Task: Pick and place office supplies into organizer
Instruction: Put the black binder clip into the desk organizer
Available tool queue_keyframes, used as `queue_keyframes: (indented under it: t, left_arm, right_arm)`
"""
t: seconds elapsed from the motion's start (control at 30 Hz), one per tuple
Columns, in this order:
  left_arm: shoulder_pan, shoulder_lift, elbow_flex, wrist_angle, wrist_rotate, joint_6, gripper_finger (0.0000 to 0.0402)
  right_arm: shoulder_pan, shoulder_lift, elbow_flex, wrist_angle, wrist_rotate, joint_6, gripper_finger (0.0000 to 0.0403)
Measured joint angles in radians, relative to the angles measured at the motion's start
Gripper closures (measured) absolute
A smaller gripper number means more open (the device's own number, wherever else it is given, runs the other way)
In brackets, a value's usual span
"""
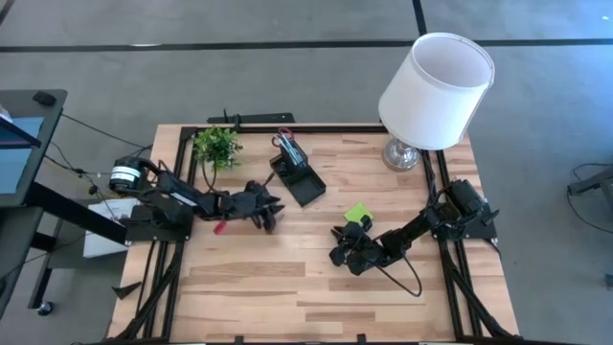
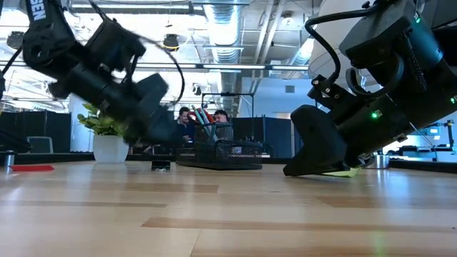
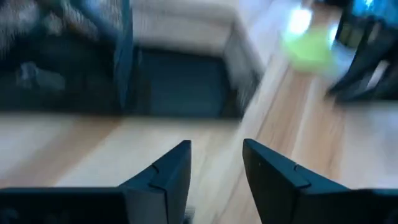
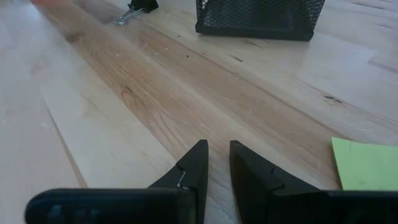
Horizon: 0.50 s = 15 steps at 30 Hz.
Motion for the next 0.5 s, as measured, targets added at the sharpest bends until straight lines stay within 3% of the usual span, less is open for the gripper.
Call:
queue_keyframes:
  t: [0.1, 0.2, 0.33, 0.5]
  left_arm:
    - [0.0, -0.058, 0.074, -0.033, -0.005, 0.044, 0.0259]
    - [0.0, -0.14, 0.192, -0.195, -0.022, 0.166, 0.0263]
    - [0.001, -0.261, 0.435, -0.587, -0.089, 0.322, 0.0269]
    - [-0.003, -0.392, 0.777, -1.148, -0.077, 0.416, 0.0275]
  right_arm:
    - [0.0, 0.0, 0.0, 0.001, 0.0, 0.0, 0.0343]
    - [0.0, 0.0, 0.0, 0.0, -0.001, 0.0, 0.0343]
    - [0.002, 0.0, 0.0, -0.005, -0.002, 0.0, 0.0343]
    - [0.014, 0.0, 0.0, -0.016, -0.002, 0.0, 0.0343]
